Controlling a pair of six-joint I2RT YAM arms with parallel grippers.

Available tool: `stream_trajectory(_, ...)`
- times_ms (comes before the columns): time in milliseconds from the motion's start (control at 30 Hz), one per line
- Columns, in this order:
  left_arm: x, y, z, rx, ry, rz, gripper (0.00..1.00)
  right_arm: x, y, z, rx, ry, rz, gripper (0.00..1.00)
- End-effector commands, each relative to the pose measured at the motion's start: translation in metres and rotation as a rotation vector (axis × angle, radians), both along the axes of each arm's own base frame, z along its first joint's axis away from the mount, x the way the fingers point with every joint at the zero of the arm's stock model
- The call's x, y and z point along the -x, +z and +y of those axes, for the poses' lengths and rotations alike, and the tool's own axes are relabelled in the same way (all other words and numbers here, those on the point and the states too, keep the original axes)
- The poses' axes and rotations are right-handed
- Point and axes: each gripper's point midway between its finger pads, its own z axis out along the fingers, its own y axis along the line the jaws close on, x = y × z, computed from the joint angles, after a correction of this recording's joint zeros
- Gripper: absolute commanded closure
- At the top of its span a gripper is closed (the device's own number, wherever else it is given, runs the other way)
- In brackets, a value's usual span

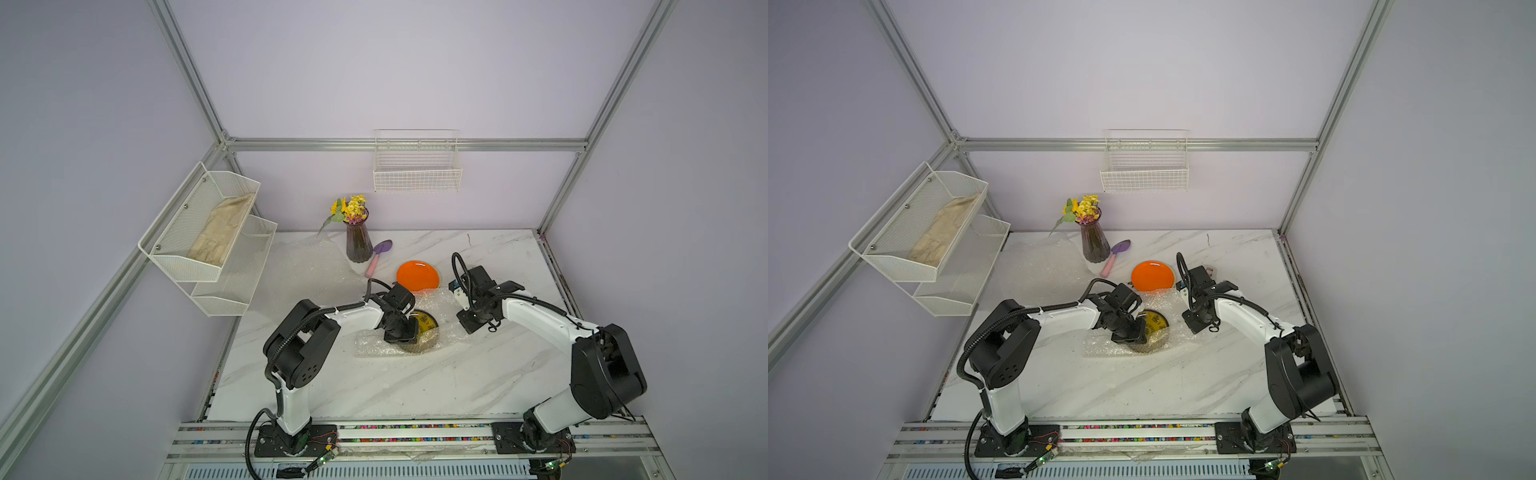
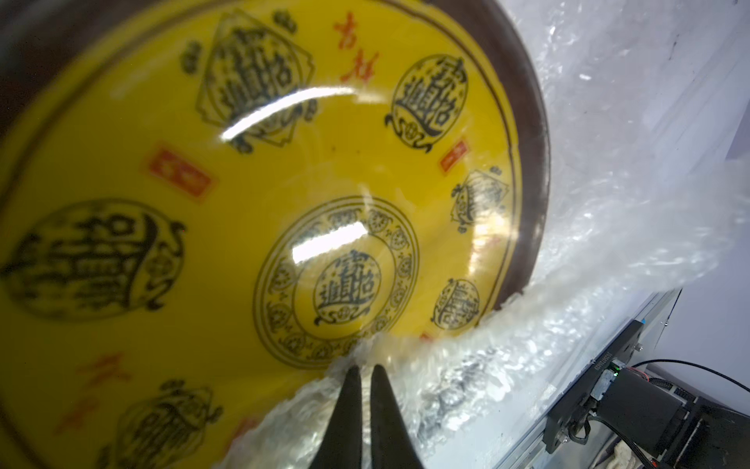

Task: Wrap dinner plates in bubble wrap
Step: Wrap the plate in the bubble wrap.

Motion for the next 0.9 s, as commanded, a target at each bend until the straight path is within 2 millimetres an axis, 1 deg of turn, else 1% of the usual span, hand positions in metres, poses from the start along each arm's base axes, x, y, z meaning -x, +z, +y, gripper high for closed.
stream_trajectory(0,0.037,-0.056,0.065,-0.299,0.004,0.134,0.9,-0.026,-0.002,-0.037,0.14,-0.2,-0.055,1.0)
stream_trajectory(67,0.038,-0.058,0.066,-0.304,0.001,0.139,0.91,-0.037,-0.003,-0.058,0.216,-0.311,-0.076,1.0)
stream_trajectory(133,0.039,-0.059,0.067,-0.308,-0.002,0.142,0.91,-0.046,0.0,-0.079,0.272,-0.424,-0.108,1.0)
stream_trajectory(167,0.038,-0.058,0.067,-0.308,-0.002,0.141,0.91,-0.048,0.003,-0.088,0.276,-0.473,-0.11,0.85)
stream_trajectory(200,0.038,-0.058,0.067,-0.307,-0.001,0.141,0.91,-0.048,0.005,-0.094,0.264,-0.512,-0.106,0.78)
stream_trajectory(267,0.038,-0.057,0.067,-0.306,-0.001,0.14,0.9,-0.043,0.015,-0.103,0.2,-0.608,-0.094,0.73)
stream_trajectory(300,0.038,-0.057,0.067,-0.306,-0.001,0.14,0.91,-0.039,0.02,-0.103,0.147,-0.643,-0.088,0.7)
stream_trajectory(333,0.038,-0.057,0.067,-0.306,0.0,0.141,0.9,-0.033,0.025,-0.102,0.083,-0.685,-0.076,0.54)
stream_trajectory(367,0.038,-0.058,0.066,-0.304,-0.001,0.141,0.9,-0.025,0.031,-0.099,0.013,-0.722,-0.067,0.43)
stream_trajectory(400,0.037,-0.057,0.065,-0.301,-0.001,0.142,0.9,-0.018,0.038,-0.097,-0.041,-0.748,-0.064,0.39)
stream_trajectory(467,0.037,-0.056,0.063,-0.297,-0.002,0.14,0.91,0.002,0.05,-0.088,-0.159,-0.783,-0.052,0.36)
stream_trajectory(500,0.036,-0.055,0.064,-0.297,-0.001,0.14,0.91,0.011,0.054,-0.083,-0.211,-0.8,-0.043,0.34)
stream_trajectory(533,0.035,-0.053,0.063,-0.294,-0.001,0.136,0.9,0.021,0.055,-0.074,-0.281,-0.805,-0.017,0.34)
stream_trajectory(633,0.035,-0.053,0.063,-0.295,0.0,0.137,0.91,0.044,0.045,-0.044,-0.483,-0.799,0.071,0.33)
stream_trajectory(667,0.036,-0.054,0.063,-0.295,0.0,0.138,0.91,0.045,0.042,-0.034,-0.561,-0.821,0.085,0.33)
stream_trajectory(733,0.037,-0.056,0.065,-0.3,0.001,0.144,0.91,0.055,0.026,-0.016,-0.695,-0.857,0.16,0.32)
stream_trajectory(800,0.039,-0.056,0.066,-0.303,0.0,0.148,0.91,0.058,0.013,-0.01,-0.777,-0.924,0.197,0.3)
stream_trajectory(867,0.039,-0.057,0.066,-0.305,0.003,0.15,0.91,0.054,0.007,-0.004,-0.875,-0.987,0.203,0.28)
